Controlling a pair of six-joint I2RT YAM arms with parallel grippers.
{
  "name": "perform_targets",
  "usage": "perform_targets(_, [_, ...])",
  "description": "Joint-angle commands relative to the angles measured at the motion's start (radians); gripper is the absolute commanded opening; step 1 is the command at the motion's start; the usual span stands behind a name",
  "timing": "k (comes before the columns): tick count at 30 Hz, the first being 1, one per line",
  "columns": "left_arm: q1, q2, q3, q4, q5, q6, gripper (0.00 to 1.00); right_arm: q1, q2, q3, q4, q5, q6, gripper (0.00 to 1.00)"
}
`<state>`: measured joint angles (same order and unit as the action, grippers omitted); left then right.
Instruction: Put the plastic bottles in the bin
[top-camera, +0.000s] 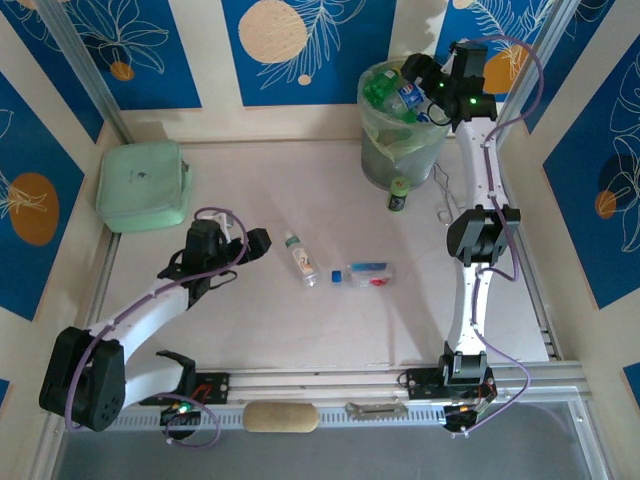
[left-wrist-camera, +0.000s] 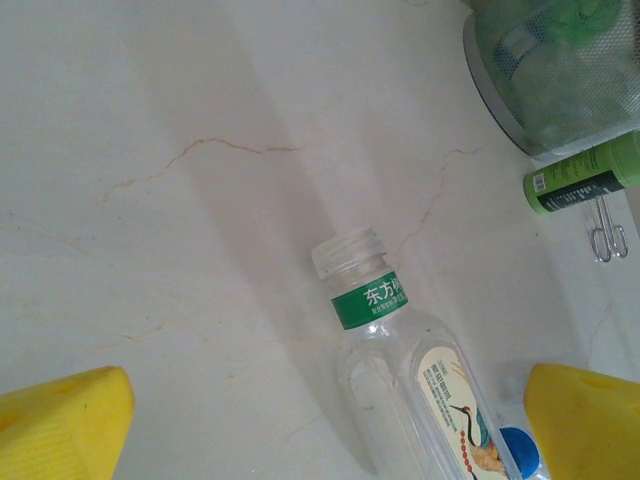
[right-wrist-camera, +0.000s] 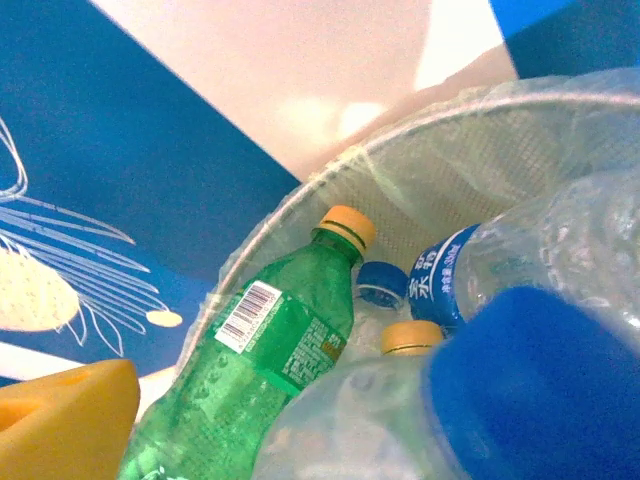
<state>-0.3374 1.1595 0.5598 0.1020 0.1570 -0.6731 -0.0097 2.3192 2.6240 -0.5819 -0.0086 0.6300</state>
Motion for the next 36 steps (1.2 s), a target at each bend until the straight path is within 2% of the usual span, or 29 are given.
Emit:
perform_targets(1, [0.006,-0.015,0.006,-0.015,0.016,0.008,1.0,-0.014,-0.005,0.059,-0.028,-0.018,-0.005,0.99])
perform_targets(7, [0.006,-0.008,0.009,-0.008,0.029,0.003,1.0,-0.013,-0.087,0.039,-0.062,0.012,-0.058,0.99])
perform_targets(12, [0.004,-0.009,0.011,-0.018,0.038,0.006,1.0,-0.005,-0.211,-0.081,-0.059,0.036,-0.104,0.99])
perform_targets(16, [0.001,-0.009,0.01,-0.027,0.044,0.007,1.0,0.019,-0.361,-0.293,0.021,0.05,-0.144,0.99])
perform_targets(23, [-0.013,-0.007,0.011,-0.047,0.047,0.005,1.0,0.076,-0.688,-0.769,0.264,0.055,-0.156,0.99])
perform_targets(28, [-0.046,-0.006,0.015,-0.067,0.03,-0.001,1.0,0.159,-0.86,-1.007,0.289,0.078,-0.183,0.99])
perform_targets(32, [-0.112,-0.003,0.026,-0.108,-0.041,0.005,1.0,0.24,-0.993,-1.22,0.314,0.109,-0.181,0.99])
perform_targets(36, [-0.196,0.013,0.033,-0.147,-0.135,-0.003,1.0,0.308,-1.094,-1.421,0.336,0.13,-0.103,0.99])
